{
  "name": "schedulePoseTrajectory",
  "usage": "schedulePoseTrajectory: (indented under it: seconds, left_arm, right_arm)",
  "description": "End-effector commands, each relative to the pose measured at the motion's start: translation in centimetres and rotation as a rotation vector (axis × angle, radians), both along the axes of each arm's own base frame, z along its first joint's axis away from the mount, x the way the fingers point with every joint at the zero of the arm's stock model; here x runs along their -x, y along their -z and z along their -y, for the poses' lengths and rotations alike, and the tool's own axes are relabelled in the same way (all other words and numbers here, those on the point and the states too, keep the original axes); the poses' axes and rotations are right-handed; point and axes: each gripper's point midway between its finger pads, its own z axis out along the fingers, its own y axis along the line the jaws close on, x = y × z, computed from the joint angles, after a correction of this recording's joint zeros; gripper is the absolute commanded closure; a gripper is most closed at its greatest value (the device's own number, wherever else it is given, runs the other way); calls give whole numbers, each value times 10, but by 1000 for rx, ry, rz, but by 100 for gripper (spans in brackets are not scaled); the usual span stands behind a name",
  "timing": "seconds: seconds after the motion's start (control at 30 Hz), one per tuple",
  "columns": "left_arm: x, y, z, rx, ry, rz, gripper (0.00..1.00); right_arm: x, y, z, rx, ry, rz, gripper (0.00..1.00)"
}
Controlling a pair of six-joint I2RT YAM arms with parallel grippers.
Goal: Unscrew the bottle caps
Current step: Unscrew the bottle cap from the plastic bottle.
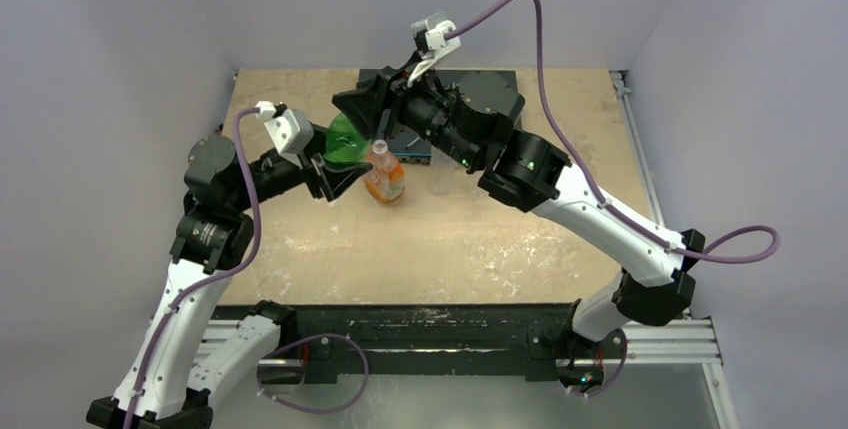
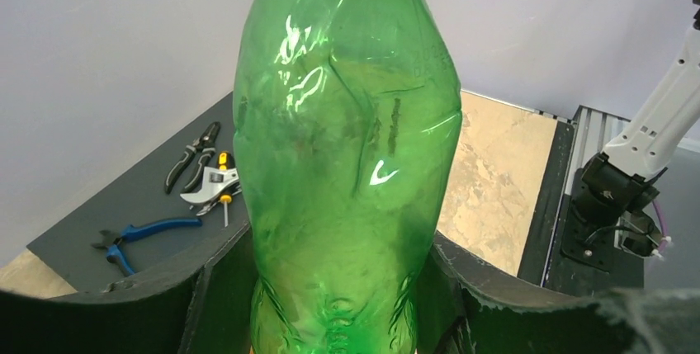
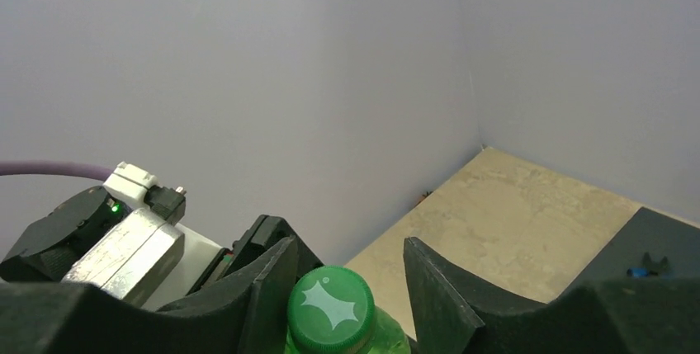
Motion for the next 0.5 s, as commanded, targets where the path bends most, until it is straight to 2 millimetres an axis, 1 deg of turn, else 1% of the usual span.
schedulePoseTrajectory:
  seconds: [0.0, 0.07, 0.1, 0.2, 0.23, 0.33, 0.4, 0.47]
  left_arm:
    - [-4, -4, -4, -6, -30, 42, 84]
    - [-4, -1, -3, -8, -29, 32, 85]
    - [-4, 0, -3, -9, -27, 29, 85]
    - [-4, 2, -2, -9, -21, 14, 85]
    - [-4, 3, -2, -9, -19, 12, 85]
    - [-2, 3, 0, -2, -7, 0, 85]
    - [1, 1, 3, 12, 20, -5, 85]
    - [10, -5, 8, 53, 69, -28, 86]
  right_arm:
    - [7, -33, 15, -80, 12, 16, 55]
    - [7, -35, 16, -89, 13, 21, 70]
    - [8, -36, 16, -91, 10, 24, 74]
    - [9, -38, 17, -90, 8, 33, 78]
    - [10, -39, 19, -90, 9, 38, 81]
    - [11, -41, 22, -92, 10, 45, 100]
    - [15, -44, 23, -99, -6, 60, 100]
    - [24, -49, 22, -117, -49, 87, 100]
